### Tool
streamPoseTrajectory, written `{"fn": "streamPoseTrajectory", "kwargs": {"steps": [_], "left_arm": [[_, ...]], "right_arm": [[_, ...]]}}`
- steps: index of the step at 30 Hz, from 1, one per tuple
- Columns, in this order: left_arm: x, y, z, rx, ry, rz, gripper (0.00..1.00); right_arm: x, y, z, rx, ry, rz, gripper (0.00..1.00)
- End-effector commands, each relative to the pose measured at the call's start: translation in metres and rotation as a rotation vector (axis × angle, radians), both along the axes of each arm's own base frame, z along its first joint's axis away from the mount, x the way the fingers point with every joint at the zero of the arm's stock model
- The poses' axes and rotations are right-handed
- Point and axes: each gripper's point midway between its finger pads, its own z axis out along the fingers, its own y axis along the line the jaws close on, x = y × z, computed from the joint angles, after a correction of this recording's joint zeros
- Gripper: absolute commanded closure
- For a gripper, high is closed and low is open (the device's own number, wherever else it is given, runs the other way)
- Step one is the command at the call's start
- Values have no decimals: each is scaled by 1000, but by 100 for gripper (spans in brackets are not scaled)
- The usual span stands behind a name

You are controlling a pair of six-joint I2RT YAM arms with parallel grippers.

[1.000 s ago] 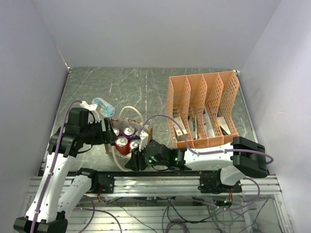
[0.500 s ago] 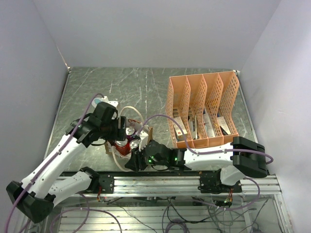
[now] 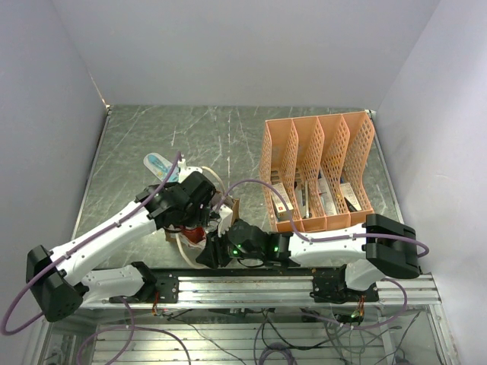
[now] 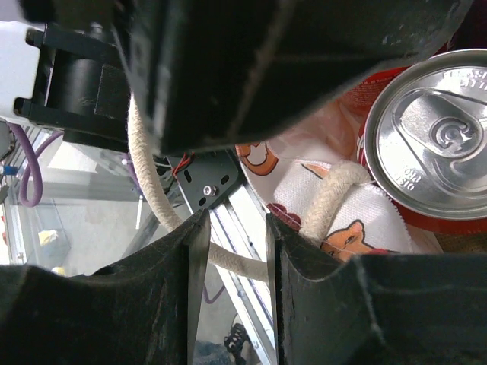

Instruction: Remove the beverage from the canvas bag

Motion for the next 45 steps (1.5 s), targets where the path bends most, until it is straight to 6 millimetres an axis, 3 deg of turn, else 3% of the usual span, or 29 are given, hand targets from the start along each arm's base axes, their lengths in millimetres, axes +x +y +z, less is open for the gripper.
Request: {"fn": "streamPoseTrajectory", "kwargs": {"steps": [1, 9, 15, 19, 23, 28, 33, 45], "left_arm": [[3, 13, 9, 38, -64, 113, 15], [2, 6, -12, 29, -21, 152, 10], [4, 16, -28, 102, -9, 232, 10], [1, 23, -36, 82, -24, 292, 19], [-2, 24, -37, 35, -41, 312, 36], [1, 17, -28, -20, -60, 302, 27], [0, 11, -40, -15, -23, 291, 22], [-9, 23, -79, 44, 19, 344, 21]], "right_arm": [[15, -19, -18, -89, -28, -70, 64], [14, -21, -12, -70, -37, -62, 64], [11, -24, -9, -54, -32, -56, 64], [12, -30, -8, -49, -35, -64, 64], [11, -34, -10, -52, -36, -65, 64], [10, -39, -14, -71, -34, -67, 64], [11, -42, -15, -86, -34, -71, 64], [26, -41, 34, -94, -102, -124, 64]]}}
